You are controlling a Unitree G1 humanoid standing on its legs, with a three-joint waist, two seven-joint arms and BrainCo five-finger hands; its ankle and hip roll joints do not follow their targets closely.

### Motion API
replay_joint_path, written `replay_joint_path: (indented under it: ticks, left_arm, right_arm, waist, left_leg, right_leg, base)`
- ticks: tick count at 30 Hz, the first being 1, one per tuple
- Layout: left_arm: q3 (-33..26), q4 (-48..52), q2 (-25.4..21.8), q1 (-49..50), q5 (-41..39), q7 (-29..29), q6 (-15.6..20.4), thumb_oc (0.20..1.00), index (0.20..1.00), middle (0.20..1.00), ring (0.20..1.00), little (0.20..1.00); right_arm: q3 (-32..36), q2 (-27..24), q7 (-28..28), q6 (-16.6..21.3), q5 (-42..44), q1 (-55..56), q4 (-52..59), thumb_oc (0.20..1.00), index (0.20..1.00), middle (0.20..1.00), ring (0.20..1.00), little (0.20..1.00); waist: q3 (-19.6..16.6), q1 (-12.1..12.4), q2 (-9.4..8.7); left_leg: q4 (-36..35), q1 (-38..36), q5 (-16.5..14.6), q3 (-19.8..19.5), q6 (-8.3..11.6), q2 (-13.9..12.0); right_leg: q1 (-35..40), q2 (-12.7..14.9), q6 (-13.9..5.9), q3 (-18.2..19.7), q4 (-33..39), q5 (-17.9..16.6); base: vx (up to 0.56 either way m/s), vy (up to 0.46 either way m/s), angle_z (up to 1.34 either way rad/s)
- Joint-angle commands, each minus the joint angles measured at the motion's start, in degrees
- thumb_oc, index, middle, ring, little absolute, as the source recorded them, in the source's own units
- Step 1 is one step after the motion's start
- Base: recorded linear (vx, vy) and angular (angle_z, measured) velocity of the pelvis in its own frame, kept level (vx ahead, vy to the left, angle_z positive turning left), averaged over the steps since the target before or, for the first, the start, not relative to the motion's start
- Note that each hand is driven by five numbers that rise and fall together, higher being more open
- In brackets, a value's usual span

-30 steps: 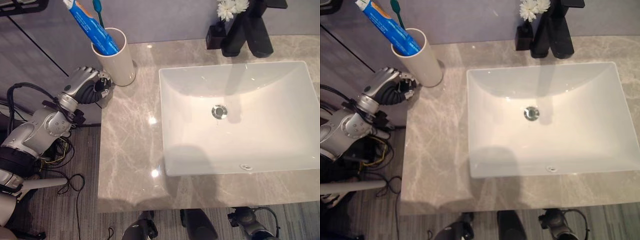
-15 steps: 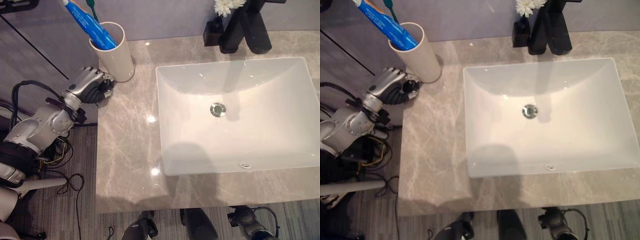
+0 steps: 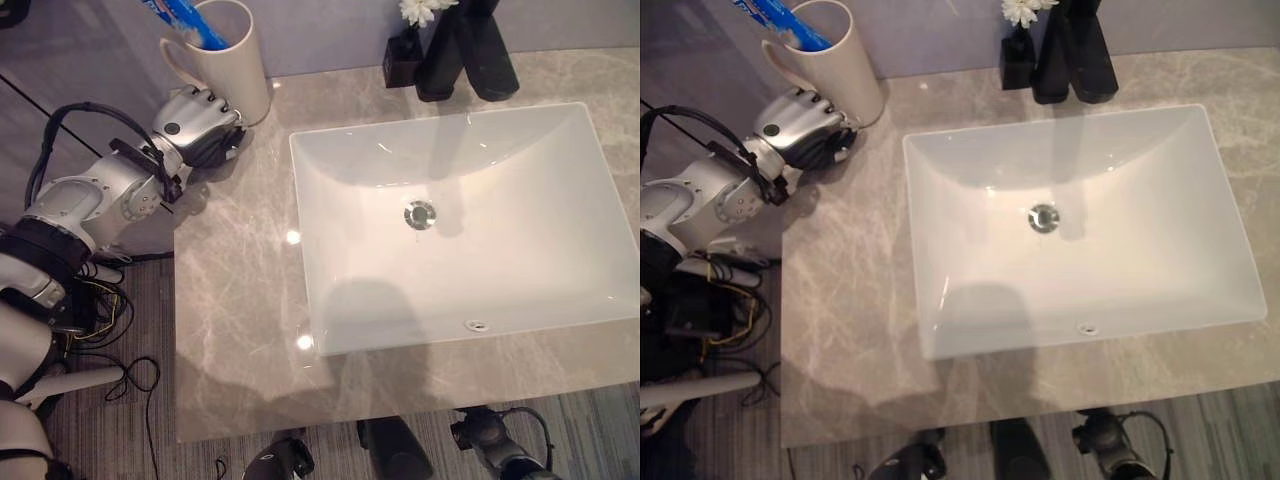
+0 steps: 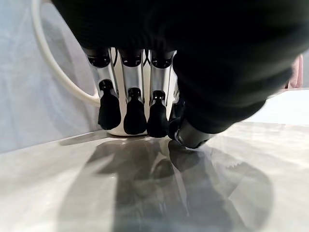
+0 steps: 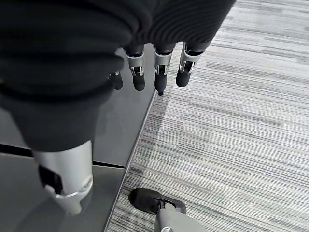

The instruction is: Put brush and paste in cup on sink, flatten towel.

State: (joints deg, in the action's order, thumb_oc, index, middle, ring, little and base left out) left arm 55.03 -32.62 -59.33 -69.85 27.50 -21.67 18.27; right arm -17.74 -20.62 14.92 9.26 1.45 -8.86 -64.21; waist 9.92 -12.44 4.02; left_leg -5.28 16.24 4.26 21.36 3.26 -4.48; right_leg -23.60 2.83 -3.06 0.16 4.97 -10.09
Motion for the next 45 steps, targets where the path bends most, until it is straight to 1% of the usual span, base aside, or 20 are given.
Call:
replay_joint_path:
  ticks: [1,4,6,7,8,9,10,13,16,19,20,22,24,25,26,29,35,40,42,45]
  left_arm:
    - [-4.25,-0.89,-0.71,-3.16,-0.38,-1.19,-0.32,0.200,0.200,0.200,0.200,0.200]
    - [-6.67,1.80,-1.58,-0.42,-1.76,-0.43,0.43,0.200,0.200,0.200,0.200,0.200]
    - [-10.91,5.33,-3.68,5.10,-3.51,0.45,1.43,0.200,0.200,0.200,0.200,0.200]
    - [-11.36,5.52,-3.77,5.56,-3.47,0.50,1.40,0.200,0.200,0.200,0.200,0.200]
    - [-14.52,6.32,-4.81,9.30,-4.50,0.72,1.70,0.200,0.200,0.200,0.200,0.200]
    - [-14.81,6.44,-4.86,9.60,-4.47,0.74,1.68,0.200,0.200,0.200,0.200,0.200]
    - [-17.49,6.32,-5.57,12.45,-5.38,0.95,1.71,0.200,0.200,0.200,0.200,0.200]
    - [-20.24,4.22,-5.91,15.09,-5.84,0.36,1.29,0.200,0.200,0.200,0.200,0.200]
    - [-20.80,1.96,-6.09,15.17,-5.46,-0.56,0.29,0.200,0.200,0.200,0.200,0.200]
    - [-22.14,-2.12,-5.05,14.78,-6.62,-1.35,-0.96,0.200,0.200,0.200,0.200,0.200]
    - [-22.90,-4.31,-3.83,13.57,-7.85,-2.19,-1.69,0.200,0.200,0.200,0.200,0.200]
    - [-22.88,-4.23,-3.61,12.81,-7.89,-2.54,-2.13,0.200,0.200,0.200,0.200,0.200]
    - [-20.71,-9.70,-1.95,8.83,-7.78,-3.30,-3.16,0.200,0.200,0.200,0.200,0.200]
    - [-20.47,-9.83,-1.90,8.57,-7.81,-3.33,-3.12,0.200,0.200,0.200,0.200,0.200]
    - [-18.88,-14.39,-0.84,5.64,-8.31,-3.66,-3.75,0.200,0.200,0.200,0.200,0.200]
    - [-16.22,-18.58,0.64,0.77,-9.16,-4.10,-4.46,0.200,0.200,0.200,0.200,0.200]
    - [-13.71,-19.89,1.80,-3.62,-9.44,-4.61,-4.64,0.200,0.200,0.200,0.200,0.200]
    - [-13.64,-18.37,1.51,-4.14,-7.92,-6.02,-5.02,0.200,0.200,0.200,0.200,0.200]
    - [-13.51,-18.15,1.26,-4.19,-5.29,-7.60,-6.71,0.200,0.200,0.200,0.200,0.200]
    - [-12.94,-18.02,0.50,-4.51,-3.35,-8.05,-7.53,0.200,0.200,0.200,0.200,0.200]
  right_arm:
    - [0.33,-1.50,1.27,0.88,1.24,-0.36,0.11,1.000,1.000,1.000,1.000,1.000]
    - [0.60,-1.51,1.30,0.76,1.08,-0.19,0.03,1.000,1.000,1.000,1.000,1.000]
    - [1.33,-1.28,1.48,0.58,0.82,0.02,-0.23,1.000,1.000,1.000,1.000,1.000]
    - [1.19,-1.43,1.48,0.58,0.83,0.02,-0.23,1.000,1.000,1.000,1.000,1.000]
    - [1.74,-1.43,1.54,0.66,0.69,0.25,0.25,1.000,1.000,1.000,1.000,1.000]
    - [1.65,-1.52,1.53,0.65,0.69,0.26,0.26,1.000,1.000,1.000,1.000,1.000]
    - [2.05,-1.60,1.38,0.83,0.55,0.55,0.68,1.000,1.000,1.000,1.000,1.000]
    - [2.81,-1.38,1.47,0.92,1.12,0.93,0.49,1.000,1.000,1.000,1.000,1.000]
    - [2.67,-1.33,1.70,1.06,1.02,0.71,0.76,1.000,1.000,1.000,1.000,1.000]
    - [2.34,-1.00,1.69,1.10,0.97,0.60,0.52,1.000,1.000,1.000,1.000,1.000]
    - [2.03,-0.89,1.73,1.05,0.97,0.60,0.56,1.000,1.000,1.000,1.000,1.000]
    - [1.95,-0.87,1.78,0.99,0.84,0.69,0.41,1.000,1.000,1.000,1.000,1.000]
    - [0.29,-1.11,1.50,0.66,-0.32,0.57,0.25,1.000,1.000,1.000,1.000,1.000]
    - [0.36,-1.04,1.50,0.66,-0.32,0.57,0.24,1.000,1.000,1.000,1.000,1.000]
    - [-0.20,-1.35,1.48,0.62,-0.38,0.30,0.43,1.000,1.000,1.000,1.000,1.000]
    - [-0.52,-1.28,1.62,0.90,0.49,0.26,1.00,1.000,1.000,1.000,1.000,1.000]
    - [-0.99,-0.74,1.46,0.84,1.05,0.61,0.27,1.000,1.000,1.000,1.000,1.000]
    - [-0.93,-0.78,1.71,0.81,0.80,0.79,0.47,1.000,1.000,1.000,1.000,1.000]
    - [-1.06,-0.74,1.86,0.80,0.60,0.93,0.35,1.000,1.000,1.000,1.000,1.000]
    - [-1.02,-0.71,1.91,0.71,0.70,0.86,-0.68,1.000,1.000,1.000,1.000,1.000]
  waist:
    - [0.22,-0.48,-0.50]
    - [0.23,-0.17,-0.45]
    - [0.08,0.55,-0.46]
    - [0.03,0.41,-0.32]
    - [-0.04,0.76,-0.42]
    - [-0.06,0.67,-0.33]
    - [-0.21,0.98,-0.35]
    - [-0.33,1.18,-0.30]
    - [-0.27,1.30,-0.26]
    - [-0.19,1.29,-0.48]
    - [-0.13,1.16,-0.63]
    - [-0.05,1.19,-0.66]
    - [0.21,0.60,-0.71]
    - [0.23,0.67,-0.77]
    - [0.27,0.14,-0.80]
    - [0.57,-0.54,-0.89]
    - [0.87,-0.86,-1.00]
    - [0.84,-0.82,-0.92]
    - [0.66,-0.53,-0.94]
    - [0.43,-0.11,-0.75]
  left_leg:
    - [0.28,-3.40,0.08,-3.13,3.77,-1.67]
    - [0.28,-3.45,0.08,-3.41,3.77,-1.70]
    - [0.28,-3.66,-0.01,-3.61,3.76,-1.61]
    - [0.28,-3.65,-0.01,-3.62,3.77,-1.62]
    - [0.28,-3.70,-0.02,-3.74,3.79,-1.57]
    - [0.28,-3.70,-0.02,-3.75,3.79,-1.57]
    - [0.28,-3.57,0.09,-3.97,3.81,-1.58]
    - [0.28,-3.34,0.21,-4.26,3.87,-1.66]
    - [0.28,-3.14,0.29,-4.31,3.89,-1.66]
    - [0.28,-3.05,0.39,-3.97,3.98,-1.74]
    - [0.28,-3.11,0.45,-3.74,3.99,-1.83]
    - [0.28,-3.09,0.49,-3.70,4.00,-1.84]
    - [0.28,-2.95,0.63,-3.59,4.05,-1.96]
    - [0.28,-2.94,0.63,-3.60,4.05,-1.96]
    - [0.28,-2.76,0.73,-3.43,4.11,-2.03]
    - [0.28,-2.47,0.80,-2.93,4.18,-2.20]
    - [0.28,-2.84,0.77,-2.00,4.34,-2.42]
    - [0.28,-3.34,0.55,-1.58,4.34,-2.37]
    - [0.28,-3.89,0.50,-1.35,4.35,-2.46]
    - [0.28,-4.51,0.36,-1.45,4.30,-2.39]
  right_leg:
    - [0.58,2.24,-6.53,0.75,0.03,-2.30]
    - [0.75,2.31,-6.45,0.51,0.03,-2.04]
    - [1.01,2.39,-6.29,0.27,0.03,-1.79]
    - [1.00,2.38,-6.29,0.26,0.03,-1.78]
    - [1.08,2.39,-6.24,0.25,0.03,-1.73]
    - [1.07,2.39,-6.24,0.24,0.03,-1.72]
    - [1.13,2.39,-6.12,0.04,0.03,-1.62]
    - [1.13,2.47,-6.08,-0.26,0.03,-1.54]
    - [1.01,2.38,-6.08,-0.39,0.03,-1.59]
    - [0.83,2.18,-6.08,-0.36,0.03,-1.77]
    - [0.72,2.07,-5.99,-0.28,0.03,-1.85]
    - [0.69,2.04,-5.95,-0.27,0.03,-1.85]
    - [0.46,1.90,-5.89,-0.24,0.03,-1.92]
    - [0.45,1.90,-5.89,-0.24,0.03,-1.92]
    - [0.23,1.85,-5.93,0.02,0.03,-2.02]
    - [-0.38,1.68,-5.98,0.51,0.03,-2.33]
    - [-0.65,1.24,-5.92,1.18,0.03,-2.33]
    - [-0.56,1.02,-5.95,1.66,0.03,-2.19]
    - [-0.26,0.93,-5.93,1.79,0.03,-2.03]
    - [0.32,0.99,-5.85,1.68,0.03,-1.80]
  base:
    - [0.00,0.000,0.00]
    - [0.00,0.000,0.00]
    - [0.00,0.000,0.00]
    - [0.00,0.000,0.00]
    - [0.00,0.000,0.00]
    - [0.00,0.000,0.00]
    - [0.00,-0.005,0.04]
    - [0.00,-0.003,0.01]
    - [-0.01,-0.006,0.05]
    - [0.00,0.000,0.00]
    - [0.00,0.000,0.00]
    - [0.00,0.000,0.00]
    - [0.00,0.000,0.00]
    - [0.00,0.000,0.00]
    - [0.00,0.000,0.00]
    - [0.00,-0.009,-0.04]
    - [0.02,-0.017,-0.09]
    - [0.01,-0.003,-0.01]
    - [0.02,-0.014,-0.01]
    - [0.00,0.000,0.00]
